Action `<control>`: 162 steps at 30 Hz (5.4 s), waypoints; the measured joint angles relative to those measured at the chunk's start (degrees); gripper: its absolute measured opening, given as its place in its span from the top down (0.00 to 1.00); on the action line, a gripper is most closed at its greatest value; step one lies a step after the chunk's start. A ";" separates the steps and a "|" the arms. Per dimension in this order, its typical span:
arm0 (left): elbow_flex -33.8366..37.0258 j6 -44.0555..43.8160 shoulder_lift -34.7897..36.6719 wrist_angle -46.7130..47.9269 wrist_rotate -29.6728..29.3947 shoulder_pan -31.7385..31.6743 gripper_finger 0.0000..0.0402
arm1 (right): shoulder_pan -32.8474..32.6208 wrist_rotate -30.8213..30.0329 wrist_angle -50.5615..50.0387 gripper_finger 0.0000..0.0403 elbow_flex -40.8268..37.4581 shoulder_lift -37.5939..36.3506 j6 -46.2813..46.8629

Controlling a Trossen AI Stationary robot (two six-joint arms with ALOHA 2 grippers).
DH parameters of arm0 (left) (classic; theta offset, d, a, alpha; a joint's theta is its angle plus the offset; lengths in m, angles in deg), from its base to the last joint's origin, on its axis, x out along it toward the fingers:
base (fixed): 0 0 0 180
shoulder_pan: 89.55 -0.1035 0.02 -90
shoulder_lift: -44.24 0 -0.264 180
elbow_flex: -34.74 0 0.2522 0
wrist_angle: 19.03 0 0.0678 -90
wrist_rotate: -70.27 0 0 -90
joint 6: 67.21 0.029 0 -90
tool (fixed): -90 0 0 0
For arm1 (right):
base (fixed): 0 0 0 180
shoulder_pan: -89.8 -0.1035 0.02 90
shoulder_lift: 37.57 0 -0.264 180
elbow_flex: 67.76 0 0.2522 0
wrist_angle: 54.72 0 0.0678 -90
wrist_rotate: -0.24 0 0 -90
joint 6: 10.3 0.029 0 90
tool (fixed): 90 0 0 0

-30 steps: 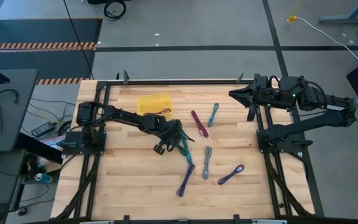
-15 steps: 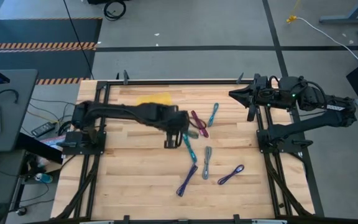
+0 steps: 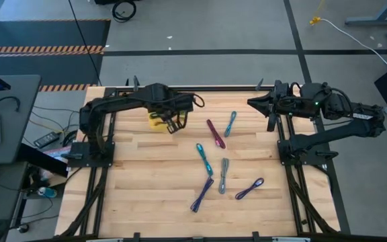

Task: Pick and place USB-C Cables
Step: Put the green charger cable into the bin

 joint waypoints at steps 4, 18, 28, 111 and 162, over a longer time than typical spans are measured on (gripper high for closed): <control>3.37 0.77 -0.08 -0.94 0.51 -2.86 1.00 | 0.00 0.00 -0.03 0.90 0.00 0.00 -0.02; 18.15 -2.43 -0.04 -20.22 12.86 -12.02 1.00 | 0.00 0.00 -3.02 0.90 0.00 0.00 0.17; 23.58 2.01 -0.02 -26.07 16.28 -15.44 1.00 | 0.00 0.00 -3.17 0.90 0.00 0.00 0.17; 37.47 10.23 -0.02 -52.17 28.35 -18.52 0.91 | 0.01 -0.04 -1.75 0.90 0.00 0.00 3.45; 28.23 10.67 -0.08 -45.48 29.75 -17.60 0.53 | 0.00 2.56 -1.77 0.90 0.00 0.00 2.64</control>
